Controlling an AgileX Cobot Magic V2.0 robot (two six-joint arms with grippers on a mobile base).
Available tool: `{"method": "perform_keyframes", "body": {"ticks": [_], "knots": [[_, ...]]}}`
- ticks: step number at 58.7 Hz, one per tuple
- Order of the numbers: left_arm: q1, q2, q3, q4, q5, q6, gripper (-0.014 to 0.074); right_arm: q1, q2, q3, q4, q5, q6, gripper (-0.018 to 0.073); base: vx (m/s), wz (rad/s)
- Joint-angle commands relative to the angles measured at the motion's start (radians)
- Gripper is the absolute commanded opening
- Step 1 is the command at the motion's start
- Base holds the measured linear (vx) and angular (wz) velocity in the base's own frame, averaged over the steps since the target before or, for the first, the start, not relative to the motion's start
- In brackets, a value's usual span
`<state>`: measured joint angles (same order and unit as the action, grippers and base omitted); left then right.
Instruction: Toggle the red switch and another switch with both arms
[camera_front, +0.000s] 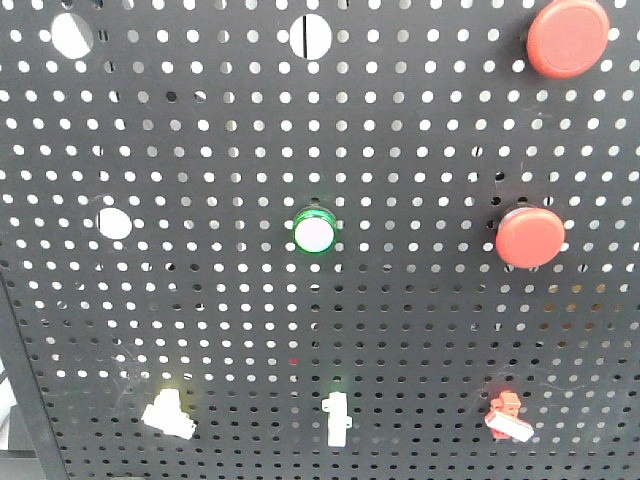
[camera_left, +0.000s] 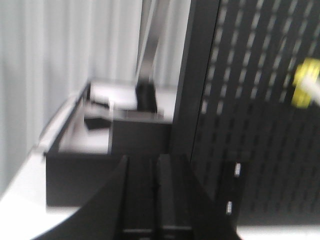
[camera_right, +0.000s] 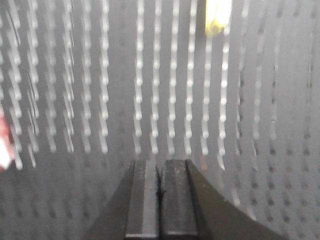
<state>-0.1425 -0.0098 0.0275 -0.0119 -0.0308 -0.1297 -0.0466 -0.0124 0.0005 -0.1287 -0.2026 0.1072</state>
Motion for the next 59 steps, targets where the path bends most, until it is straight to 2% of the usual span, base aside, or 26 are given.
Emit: {"method": "perform_keyframes", "body": {"ticks": [1, 10, 17, 25, 34, 39, 45, 59], "knots": [[0.002, -0.010, -0.027, -0.009, -0.148, -0.010, 0.0003, -0.004, -0.008, -0.117, -0.006, 0.000, 0.035, -0.0006, 0.00, 0.00], [0.002, 0.059, -0.169, 0.005, -0.089, 0.000, 0.0003, -0.004, 0.095, -0.378, -0.010, 0.258, 0.030, -0.0006, 0.00, 0.00], [0.002, 0.187, -0.297, 0.088, 0.012, 0.025, 0.0003, -0.004, 0.234, -0.515, -0.010, 0.367, 0.030, -0.0006, 0.00, 0.00], [0.002, 0.307, -0.379, 0.102, 0.063, 0.024, 0.0003, -0.004, 0.345, -0.581, -0.010, 0.366, 0.031, -0.0006, 0.00, 0.00], [0.000, 0.351, -0.400, 0.094, -0.006, 0.018, 0.0003, 0.018, 0.389, -0.581, -0.007, 0.308, 0.032, -0.0006, 0.00, 0.00], [-0.002, 0.348, -0.400, 0.092, -0.023, -0.015, 0.0003, 0.047, 0.389, -0.581, 0.015, 0.302, 0.043, -0.0006, 0.00, 0.00], [-0.035, 0.351, -0.400, 0.095, -0.030, -0.023, 0.0003, 0.131, 0.389, -0.581, 0.025, 0.302, 0.041, -0.0006, 0.00, 0.00], [-0.164, 0.397, -0.400, 0.096, 0.004, -0.001, 0.0003, 0.429, 0.441, -0.581, 0.022, 0.303, 0.022, -0.0006, 0.00, 0.00]]}}
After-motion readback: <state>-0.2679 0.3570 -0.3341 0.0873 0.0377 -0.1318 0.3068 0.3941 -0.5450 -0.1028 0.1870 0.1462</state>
